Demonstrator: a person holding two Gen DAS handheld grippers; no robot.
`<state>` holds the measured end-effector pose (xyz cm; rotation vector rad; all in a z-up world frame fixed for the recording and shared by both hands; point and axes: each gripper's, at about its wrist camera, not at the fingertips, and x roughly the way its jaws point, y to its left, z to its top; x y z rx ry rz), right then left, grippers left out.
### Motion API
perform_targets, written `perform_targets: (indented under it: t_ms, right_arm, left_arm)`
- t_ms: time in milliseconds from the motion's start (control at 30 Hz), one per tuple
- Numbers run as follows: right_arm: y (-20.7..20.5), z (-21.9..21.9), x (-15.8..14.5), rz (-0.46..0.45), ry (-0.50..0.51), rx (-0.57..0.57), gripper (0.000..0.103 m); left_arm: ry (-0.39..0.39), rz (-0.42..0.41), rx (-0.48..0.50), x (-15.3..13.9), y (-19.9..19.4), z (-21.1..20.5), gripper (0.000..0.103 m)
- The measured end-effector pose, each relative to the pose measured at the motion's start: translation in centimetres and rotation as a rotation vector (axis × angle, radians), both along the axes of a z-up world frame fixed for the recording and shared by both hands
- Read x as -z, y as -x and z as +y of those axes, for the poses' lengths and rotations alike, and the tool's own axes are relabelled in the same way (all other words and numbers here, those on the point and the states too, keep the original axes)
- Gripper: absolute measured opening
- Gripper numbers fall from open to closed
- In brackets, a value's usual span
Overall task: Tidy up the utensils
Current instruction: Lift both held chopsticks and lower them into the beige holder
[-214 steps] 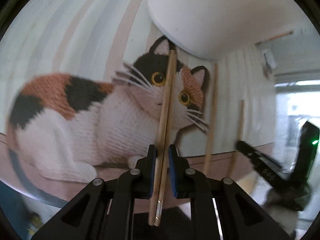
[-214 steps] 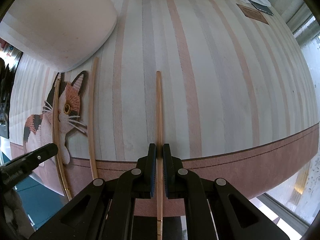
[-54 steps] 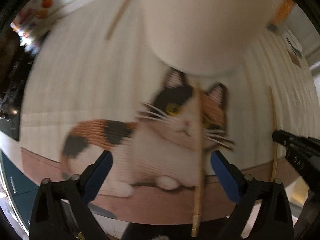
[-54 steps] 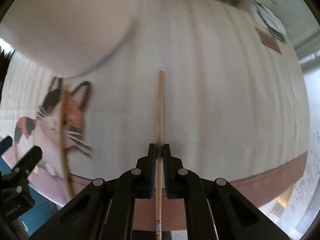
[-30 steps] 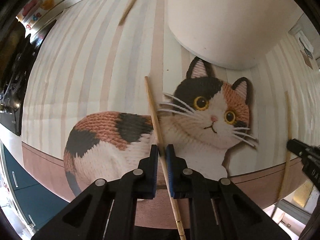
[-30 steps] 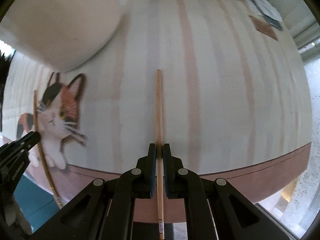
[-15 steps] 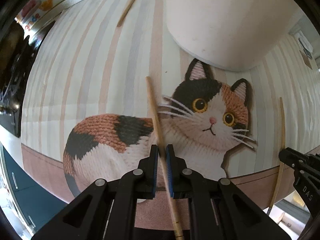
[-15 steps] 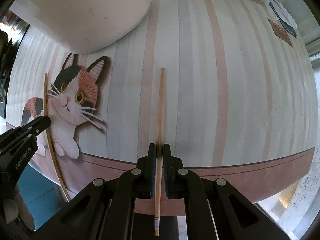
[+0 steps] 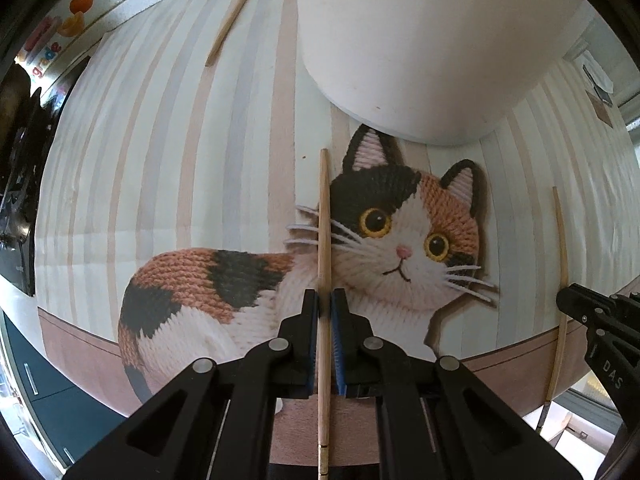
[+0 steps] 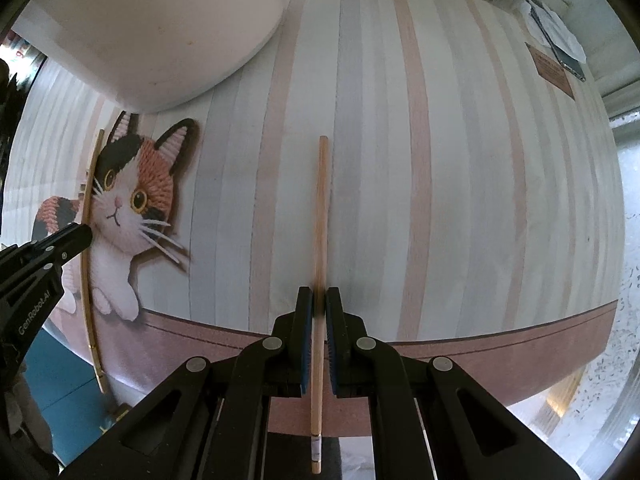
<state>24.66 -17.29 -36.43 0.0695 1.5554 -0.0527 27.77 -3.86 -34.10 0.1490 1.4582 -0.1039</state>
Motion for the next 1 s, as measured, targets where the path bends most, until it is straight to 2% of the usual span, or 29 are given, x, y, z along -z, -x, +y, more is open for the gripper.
perform_targets:
  t_ms: [333, 400, 567, 733, 867, 1000]
  right_arm:
    - [-2.1, -0.6, 0.3, -0.034, -0.006, 0.026, 0.007]
    - [-1.9, -1.4, -0.1, -0.054, -0.053, 0.073, 0.007]
    - [-1.3, -3.1, -4.1, -0.186, -0.093, 0.132, 0.007]
    - [-1.6, -4.6, -9.7, -0.353, -0.129, 0.186, 0.007]
    - [-1.7, -5.5, -14.0, -0.474, -0.160, 0.219, 0.007]
    - [-2.1, -6.9, -19.1, -0.595, -0.199, 0.248, 0.006]
  left_arm:
    - [0.005, -0.013, -0.009, -0.4, -0.5, 1.3, 0.004]
    - [0.012, -0.063, -0.044, -1.9, 0.2, 1.8, 0.004]
    - [0.084, -0.252, -0.140, -9.5, 1.0, 4.4, 0.004]
    - [0.159, -0.443, -0.229, -18.2, 1.4, 7.4, 0.004]
    - [0.226, -0.563, -0.280, -23.5, 1.4, 9.3, 0.004]
    - [0.282, -0.655, -0.279, -28.2, 1.9, 9.3, 0.004]
